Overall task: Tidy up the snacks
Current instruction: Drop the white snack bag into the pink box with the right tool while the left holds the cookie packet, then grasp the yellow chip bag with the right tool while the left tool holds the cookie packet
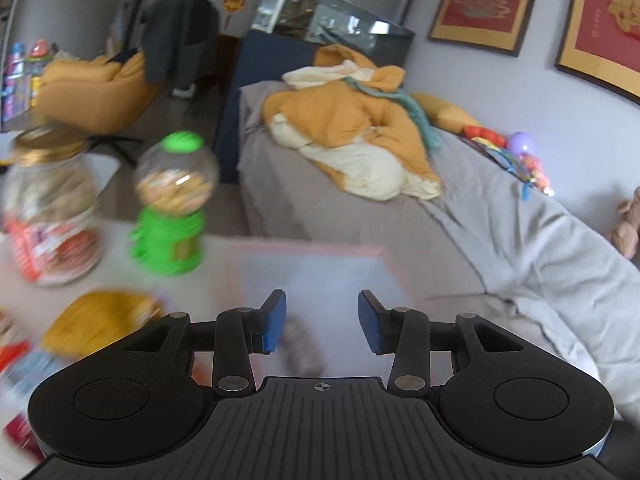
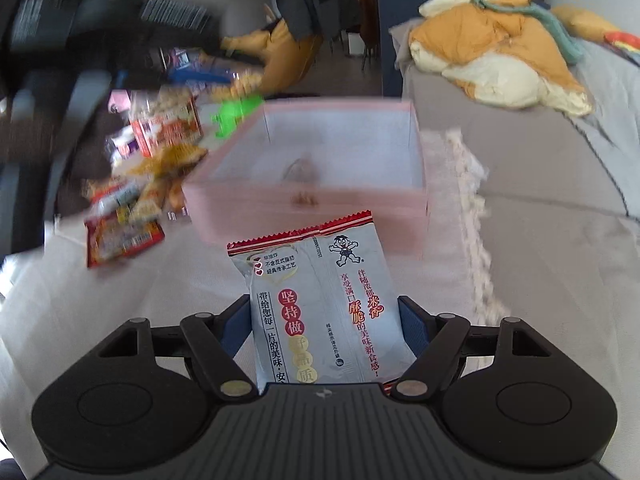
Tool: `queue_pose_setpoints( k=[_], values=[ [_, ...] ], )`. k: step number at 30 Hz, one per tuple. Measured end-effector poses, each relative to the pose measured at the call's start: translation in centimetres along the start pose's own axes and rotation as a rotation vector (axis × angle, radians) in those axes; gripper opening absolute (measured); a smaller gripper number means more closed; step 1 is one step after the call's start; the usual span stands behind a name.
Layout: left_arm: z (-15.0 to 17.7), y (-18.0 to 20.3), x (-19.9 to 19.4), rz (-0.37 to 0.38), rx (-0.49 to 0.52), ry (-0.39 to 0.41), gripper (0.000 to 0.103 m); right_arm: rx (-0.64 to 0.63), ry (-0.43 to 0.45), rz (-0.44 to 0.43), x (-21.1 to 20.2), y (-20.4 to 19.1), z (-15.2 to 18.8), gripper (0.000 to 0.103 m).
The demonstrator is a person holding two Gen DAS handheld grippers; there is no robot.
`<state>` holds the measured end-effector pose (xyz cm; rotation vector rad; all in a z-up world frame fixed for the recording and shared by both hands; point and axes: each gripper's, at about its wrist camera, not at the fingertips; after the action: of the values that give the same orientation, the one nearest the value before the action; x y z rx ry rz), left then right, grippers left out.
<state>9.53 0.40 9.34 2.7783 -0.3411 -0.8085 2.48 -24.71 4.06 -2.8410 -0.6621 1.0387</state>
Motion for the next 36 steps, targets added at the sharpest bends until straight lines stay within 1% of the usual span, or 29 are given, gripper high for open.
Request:
queue_pose_setpoints(
  k=[2,4,6,8,11,13,14,16,18,20,22,24,26,27,28,30,31,32,34,36],
  values=[
    [2.0,-1.3,-1.8,0.003,0.012,-0.009,0.045,0.018,0.046,-0.007,-0.7,0.1,-2.0,0.076],
    [4.0,-2.5,-3.3,-0.012,0.024,-0.032,0.045,0.036,0.084,-0.007,-0.8,0.2,-4.7,0.076],
    [5.6,-4.0,-4.6,-0.037,0.031,-0.055,0.045,0.054,0.085,-0.010,0.3,0.1,-7.6,0.077],
    [6.4,-6.1,-5.8,-0.078,0.024,-0.054,0.045,0.058,0.048,-0.021,2.5,-0.3,-10.3,0.078],
    [6.1,-10.8,-7.9,-0.160,-0.023,-0.027,0.044,0.037,0.003,0.073,5.8,-1.2,-12.5,0.078],
    [5.3,-14.6,-9.5,-0.209,-0.062,-0.010,0.044,0.002,-0.017,0.109,7.3,-2.1,-13.0,0.078],
    [4.9,-16.4,-10.3,-0.240,-0.069,0.000,0.044,-0.005,-0.019,0.114,7.8,-2.5,-13.0,0.078],
    [3.7,-19.9,-11.5,-0.295,-0.065,-0.010,0.044,-0.005,-0.033,0.083,8.4,-3.4,-12.8,0.078],
    [2.9,-23.6,-12.0,-0.330,-0.080,-0.057,0.044,-0.011,-0.051,0.035,9.0,-4.5,-13.0,0.078],
    [2.4,-27.2,-12.0,-0.372,-0.088,-0.146,0.044,-0.032,-0.062,0.000,9.7,-5.9,-13.3,0.078],
    [2.6,-30.1,-11.5,-0.465,-0.088,-0.246,0.044,-0.044,-0.076,-0.033,10.2,-7.5,-13.3,0.078],
    [3.7,-32.6,-10.9,-0.562,-0.090,-0.348,0.044,-0.048,-0.098,-0.075,10.7,-9.0,-13.2,0.078],
    [4.9,-34.3,-9.5,-0.604,-0.064,-0.446,0.044,-0.062,-0.118,-0.105,11.1,-10.5,-12.9,0.078],
    [5.5,-35.2,-8.9,-0.607,-0.065,-0.483,0.044,-0.074,-0.128,-0.116,11.2,-11.3,-12.8,0.078],
    [5.9,-35.9,-8.2,-0.599,-0.072,-0.496,0.044,-0.088,-0.136,-0.123,11.4,-12.1,-12.6,0.078],
    [6.4,-36.4,-6.9,-0.553,-0.062,-0.487,0.044,-0.112,-0.144,-0.134,11.5,-13.4,-12.4,0.078],
    [6.7,-36.5,-6.1,-0.540,-0.050,-0.497,0.044,-0.121,-0.148,-0.141,11.5,-13.9,-12.3,0.078],
    [7.0,-36.5,-5.1,-0.534,-0.026,-0.521,0.044,-0.128,-0.153,-0.149,11.5,-14.3,-12.2,0.078],
    [7.5,-35.6,-3.1,-0.532,0.056,-0.578,0.044,-0.145,-0.168,-0.163,11.3,-15.0,-11.9,0.078],
    [7.8,-35.1,-1.7,-0.503,0.112,-0.594,0.045,-0.178,-0.184,-0.173,11.0,-15.4,-11.5,0.078]
  ],
)
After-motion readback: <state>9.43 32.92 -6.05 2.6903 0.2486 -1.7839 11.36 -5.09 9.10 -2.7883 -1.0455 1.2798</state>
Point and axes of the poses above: each gripper's, at about its wrist camera, not at the fingertips, and x roughly the way its jaws point, y to its right, z to its underside, and after that the axes turned 3 degrees about -z, right-handed
